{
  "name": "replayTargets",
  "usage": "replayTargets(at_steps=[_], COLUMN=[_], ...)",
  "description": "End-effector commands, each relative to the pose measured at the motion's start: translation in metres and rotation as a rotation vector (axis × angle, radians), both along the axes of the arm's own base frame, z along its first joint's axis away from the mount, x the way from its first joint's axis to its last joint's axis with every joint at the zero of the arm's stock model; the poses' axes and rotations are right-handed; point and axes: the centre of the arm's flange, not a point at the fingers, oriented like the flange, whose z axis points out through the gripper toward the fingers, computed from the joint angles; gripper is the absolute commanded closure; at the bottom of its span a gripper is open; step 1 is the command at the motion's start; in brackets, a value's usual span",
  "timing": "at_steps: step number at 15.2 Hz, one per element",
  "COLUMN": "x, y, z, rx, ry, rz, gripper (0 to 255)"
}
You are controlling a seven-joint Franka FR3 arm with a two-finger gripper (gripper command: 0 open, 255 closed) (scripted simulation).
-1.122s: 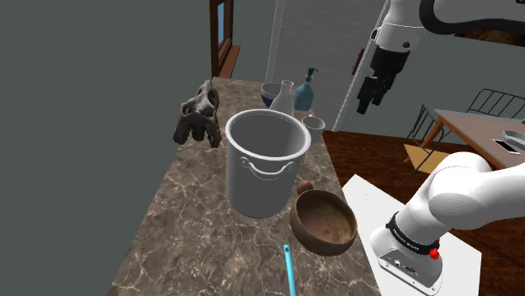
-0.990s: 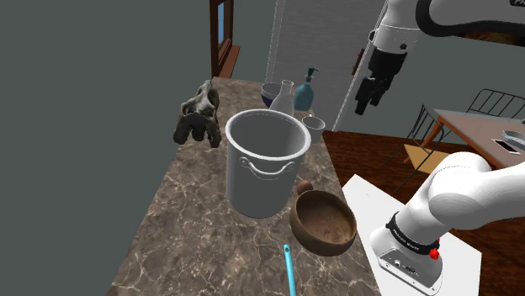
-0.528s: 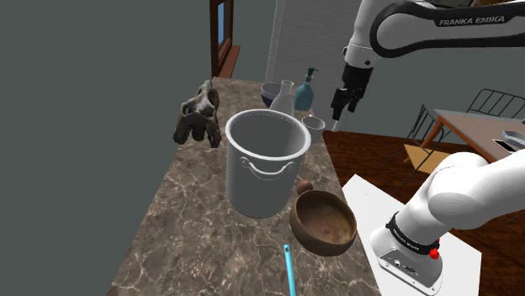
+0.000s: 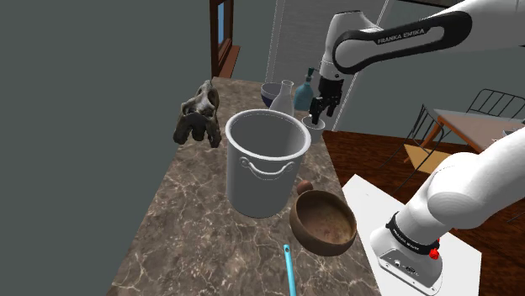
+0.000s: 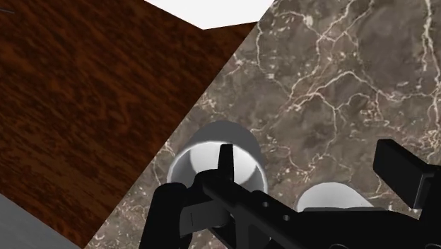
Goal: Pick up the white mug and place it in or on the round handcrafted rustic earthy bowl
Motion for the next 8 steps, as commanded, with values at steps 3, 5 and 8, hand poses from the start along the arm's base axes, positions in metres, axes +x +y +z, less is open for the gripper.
replayTargets(at_steps=[3,5,8], x=[0.038,0.056,0.067], y=[-0.013,-0.019,-0.023], z=[-0.037,-0.055,-0.071], rx=[-0.003,-0.004,-0.005], ry=[0.005,0.008,0.010], rz=[-0.003,-0.005,-0.006], gripper=[0,0,0])
